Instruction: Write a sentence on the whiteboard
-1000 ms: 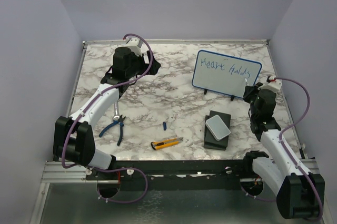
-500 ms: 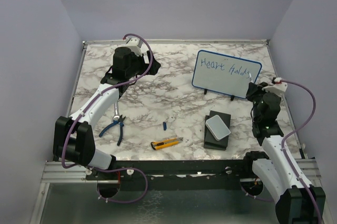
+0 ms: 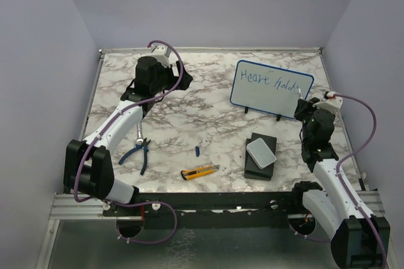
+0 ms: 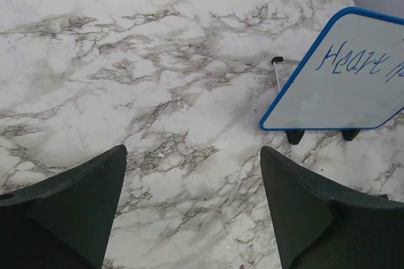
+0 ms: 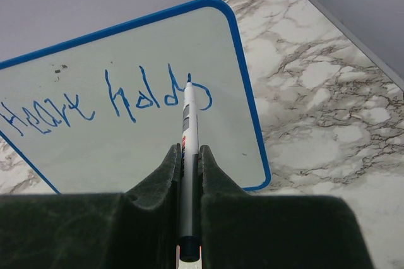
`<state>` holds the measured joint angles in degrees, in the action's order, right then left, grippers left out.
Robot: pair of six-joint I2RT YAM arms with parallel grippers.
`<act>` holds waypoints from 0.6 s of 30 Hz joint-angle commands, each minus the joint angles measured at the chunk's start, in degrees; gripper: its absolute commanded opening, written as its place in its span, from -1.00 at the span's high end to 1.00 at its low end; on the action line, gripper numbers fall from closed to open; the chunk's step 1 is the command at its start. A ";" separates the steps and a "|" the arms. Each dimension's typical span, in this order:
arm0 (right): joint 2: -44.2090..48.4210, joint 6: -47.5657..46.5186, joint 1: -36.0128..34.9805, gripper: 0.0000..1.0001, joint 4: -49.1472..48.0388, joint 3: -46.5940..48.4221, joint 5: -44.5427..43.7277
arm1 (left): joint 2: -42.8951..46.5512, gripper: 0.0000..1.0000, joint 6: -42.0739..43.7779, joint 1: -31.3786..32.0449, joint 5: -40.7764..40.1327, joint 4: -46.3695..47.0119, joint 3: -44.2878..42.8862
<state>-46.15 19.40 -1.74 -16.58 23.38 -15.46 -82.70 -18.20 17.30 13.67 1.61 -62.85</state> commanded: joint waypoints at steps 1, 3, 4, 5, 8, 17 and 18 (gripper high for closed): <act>-0.78 -1.21 0.51 0.99 -2.73 2.03 -2.06 | 1.36 -0.75 -0.31 -0.27 1.09 1.29 0.89; -0.99 -1.43 0.57 0.99 -3.01 2.17 -2.28 | 1.31 -0.75 -0.26 -0.27 1.08 1.29 0.89; -1.29 -1.44 0.59 0.99 -2.98 2.26 -2.46 | 1.23 -0.75 -0.26 -0.32 1.09 1.29 0.89; -1.53 -1.34 0.64 0.99 -2.95 2.28 -2.71 | 1.24 -0.75 -0.31 -0.31 1.09 1.29 0.89; -2.00 -1.04 0.85 0.99 -3.44 1.88 -3.05 | 1.08 -0.75 -0.35 -0.34 1.15 1.29 0.89; -2.59 -1.23 1.12 0.99 -4.16 1.93 -3.83 | 1.09 -0.75 -0.28 -0.30 1.18 1.29 0.89; -2.77 -1.22 1.12 0.99 -4.23 1.94 -3.72 | 1.11 -0.75 -0.29 -0.33 1.18 1.29 0.89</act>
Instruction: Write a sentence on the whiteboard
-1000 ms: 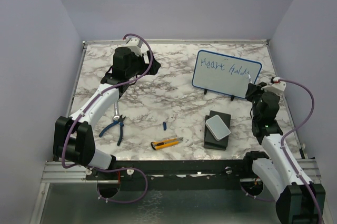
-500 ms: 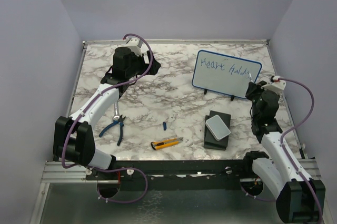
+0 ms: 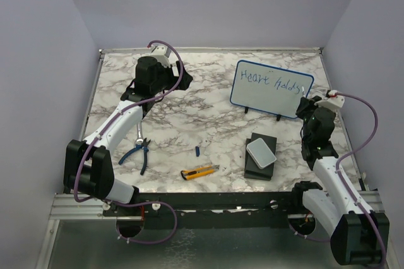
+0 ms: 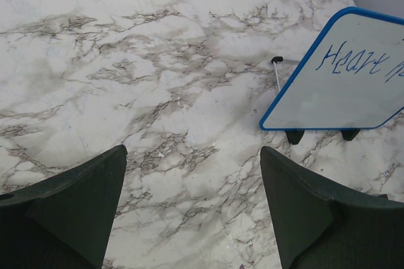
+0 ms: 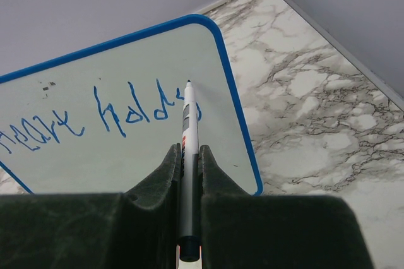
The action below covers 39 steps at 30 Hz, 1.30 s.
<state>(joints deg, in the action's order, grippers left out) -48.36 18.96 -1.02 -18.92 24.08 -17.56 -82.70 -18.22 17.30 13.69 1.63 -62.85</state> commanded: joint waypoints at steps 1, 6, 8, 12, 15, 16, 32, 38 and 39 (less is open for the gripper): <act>-0.66 -0.79 0.40 0.99 -1.95 1.30 -1.54 | 1.10 -0.75 -0.30 -0.34 1.14 1.27 0.89; -1.57 -1.23 0.49 0.99 -2.15 1.58 -0.39 | 1.05 -0.75 -0.24 -0.34 1.17 1.27 0.89; -2.03 -1.34 0.46 0.99 -2.10 1.81 0.29 | 1.05 -0.75 -0.24 -0.34 1.16 1.24 0.89; -2.61 -1.72 0.47 0.99 -2.66 1.85 2.10 | 1.14 -0.75 -0.16 -0.27 1.16 1.27 0.89; -2.87 -2.24 0.42 0.99 -2.93 2.02 3.17 | 1.22 -0.75 -0.16 -0.34 1.16 1.23 0.89; -2.92 -2.30 0.48 0.99 -3.01 2.03 3.37 | 1.23 -0.75 -0.11 -0.34 1.16 1.27 0.89; -2.76 -2.46 0.45 0.99 -3.02 1.80 5.42 | 1.23 -0.75 -0.11 -0.34 1.07 1.22 0.89; 6.55 -3.50 0.42 0.99 -3.22 -1.22 2.71 | 1.32 -0.75 -0.08 -0.34 1.03 1.23 0.89; 9.06 -3.49 0.40 0.99 -3.23 -1.90 2.13 | 1.38 -0.75 -0.09 -0.33 1.01 1.26 0.89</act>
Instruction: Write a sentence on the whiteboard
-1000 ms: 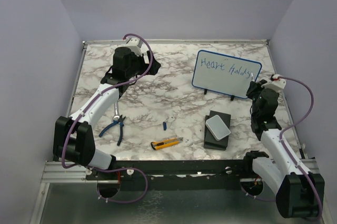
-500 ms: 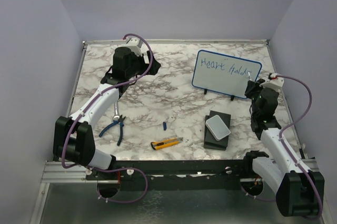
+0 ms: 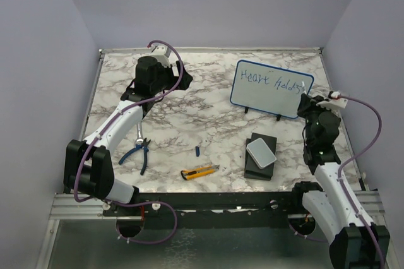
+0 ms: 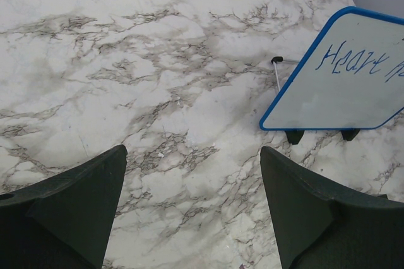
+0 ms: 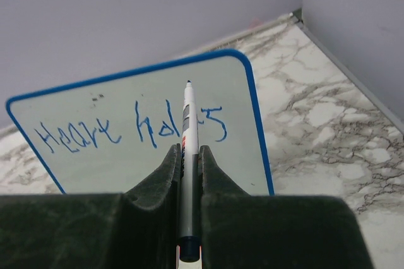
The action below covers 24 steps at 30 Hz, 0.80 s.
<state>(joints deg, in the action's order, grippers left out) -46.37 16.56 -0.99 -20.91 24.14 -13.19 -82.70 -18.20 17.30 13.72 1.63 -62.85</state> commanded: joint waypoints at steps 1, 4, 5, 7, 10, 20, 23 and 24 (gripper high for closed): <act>8.64 -1.08 0.38 0.99 -1.15 -2.40 -2.79 | 1.39 -0.75 -0.21 -0.30 0.99 1.26 0.90; 10.89 -0.81 0.38 0.99 -0.25 -2.78 -3.44 | 1.64 -0.75 -0.26 -0.33 1.01 1.24 0.88; 10.89 -0.81 0.38 0.99 0.10 -2.72 -3.35 | 1.66 -0.75 -0.35 -0.31 1.04 1.19 0.81; 10.36 -0.68 0.38 0.99 0.68 -2.26 -2.68 | 1.74 -0.75 -0.45 -0.34 1.03 1.12 0.76; 9.61 -0.31 0.38 0.99 1.78 -1.29 -0.90 | 1.83 -0.75 -0.45 -0.32 0.92 0.69 0.50; 8.15 1.71 0.38 0.99 9.58 3.05 7.52 | 2.20 -0.75 -0.72 -0.29 1.52 -0.66 -0.05; 7.28 3.24 0.38 0.99 11.56 3.91 10.11 | 2.87 -0.75 -0.70 -0.34 1.32 -1.25 0.56; 6.93 3.70 0.38 0.99 12.17 4.24 11.20 | 3.26 -0.75 -0.70 -0.34 1.20 -1.46 0.99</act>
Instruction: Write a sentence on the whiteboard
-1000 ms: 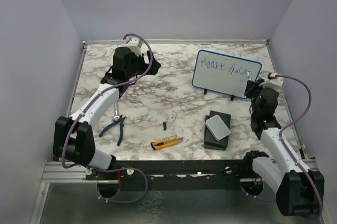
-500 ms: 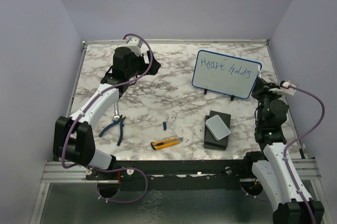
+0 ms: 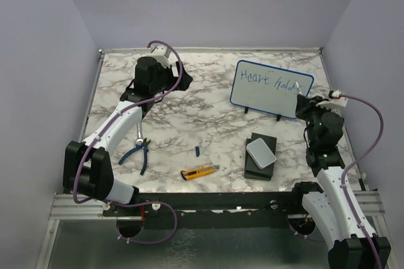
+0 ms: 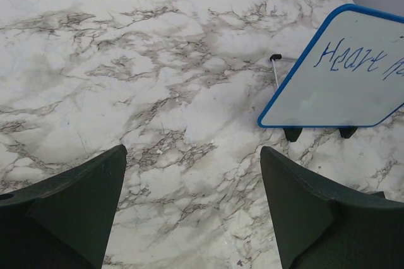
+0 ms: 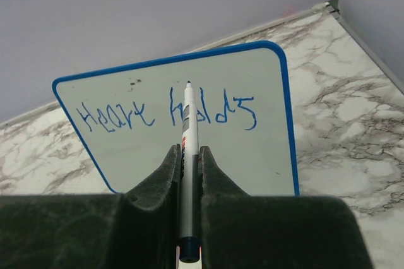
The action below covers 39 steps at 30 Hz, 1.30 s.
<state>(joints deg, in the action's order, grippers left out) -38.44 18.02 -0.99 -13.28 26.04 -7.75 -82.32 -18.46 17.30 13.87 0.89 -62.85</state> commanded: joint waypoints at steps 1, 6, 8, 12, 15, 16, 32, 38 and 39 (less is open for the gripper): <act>-1.33 2.49 0.38 0.99 4.91 2.54 6.50 | 3.35 -0.75 -0.37 -0.34 0.81 -0.75 1.49; -2.52 3.67 -0.03 0.99 5.89 3.00 12.42 | 6.39 -0.75 0.68 -0.33 -0.26 -3.30 4.97; -3.35 3.79 -0.65 0.99 5.67 3.11 13.95 | 6.95 -0.75 1.02 -0.34 -0.17 -4.11 6.15; -5.74 3.73 -2.67 0.99 5.04 3.87 15.80 | 7.40 -0.75 1.36 -0.31 -0.25 -5.20 7.89; -8.55 3.86 -5.07 0.99 4.32 4.80 15.73 | 7.04 -0.75 1.24 -0.34 -0.33 -5.21 7.89; -9.50 3.94 -6.32 0.99 4.02 5.13 15.13 | 6.86 -0.75 1.22 -0.29 -0.45 -5.21 7.72; -27.07 -0.75 -26.50 0.99 -12.89 6.12 -3.72 | 6.83 -0.75 2.78 -0.33 -3.76 -6.94 7.64; -33.94 -1.48 -28.56 0.99 -21.37 6.23 -10.03 | 6.14 -0.75 3.73 -0.34 -3.67 -7.76 7.24; -34.69 -1.72 -28.75 0.99 -23.34 5.75 -11.14 | 6.12 -0.75 3.81 -0.34 -3.53 -7.78 7.14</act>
<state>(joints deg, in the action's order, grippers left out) -70.70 17.87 -28.60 -26.94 31.33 -11.88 -75.99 -16.03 17.30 11.00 -6.15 -55.16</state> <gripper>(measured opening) 0.093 0.876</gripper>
